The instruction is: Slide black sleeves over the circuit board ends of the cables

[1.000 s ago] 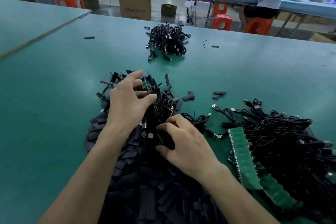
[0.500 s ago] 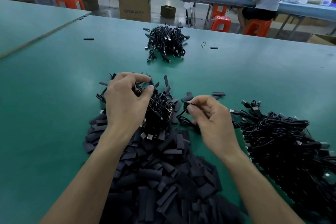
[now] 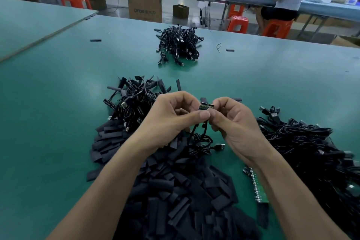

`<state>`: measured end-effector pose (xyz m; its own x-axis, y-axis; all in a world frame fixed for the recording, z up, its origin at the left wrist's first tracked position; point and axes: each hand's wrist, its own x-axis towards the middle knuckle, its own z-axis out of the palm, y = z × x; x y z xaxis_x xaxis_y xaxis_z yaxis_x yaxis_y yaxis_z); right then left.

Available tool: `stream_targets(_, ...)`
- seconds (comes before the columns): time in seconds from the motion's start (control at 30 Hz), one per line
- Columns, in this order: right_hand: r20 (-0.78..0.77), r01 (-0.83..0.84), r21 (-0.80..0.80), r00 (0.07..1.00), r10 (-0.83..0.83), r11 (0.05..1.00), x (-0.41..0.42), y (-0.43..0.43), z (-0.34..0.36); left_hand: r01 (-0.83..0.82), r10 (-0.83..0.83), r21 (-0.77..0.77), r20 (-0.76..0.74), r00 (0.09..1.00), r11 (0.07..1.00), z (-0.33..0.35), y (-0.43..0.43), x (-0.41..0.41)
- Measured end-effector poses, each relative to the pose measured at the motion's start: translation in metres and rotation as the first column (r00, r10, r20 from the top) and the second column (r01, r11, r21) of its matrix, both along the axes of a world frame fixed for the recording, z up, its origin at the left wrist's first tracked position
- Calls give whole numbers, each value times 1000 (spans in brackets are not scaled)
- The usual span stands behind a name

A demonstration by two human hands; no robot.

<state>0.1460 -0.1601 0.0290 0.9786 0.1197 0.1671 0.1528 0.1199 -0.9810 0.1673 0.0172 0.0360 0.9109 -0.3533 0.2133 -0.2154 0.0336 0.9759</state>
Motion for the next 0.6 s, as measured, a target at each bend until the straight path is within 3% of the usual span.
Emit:
stream_targets(0.37,-91,-129,251,984,156,959,2,10,12,115,-132,-205,-71,989,972,-3,8,6)
stream_targets(0.6,-97,-164,238,977,191,957,1,9,13,174,-206,-247,-114,972,953,-2,7,3)
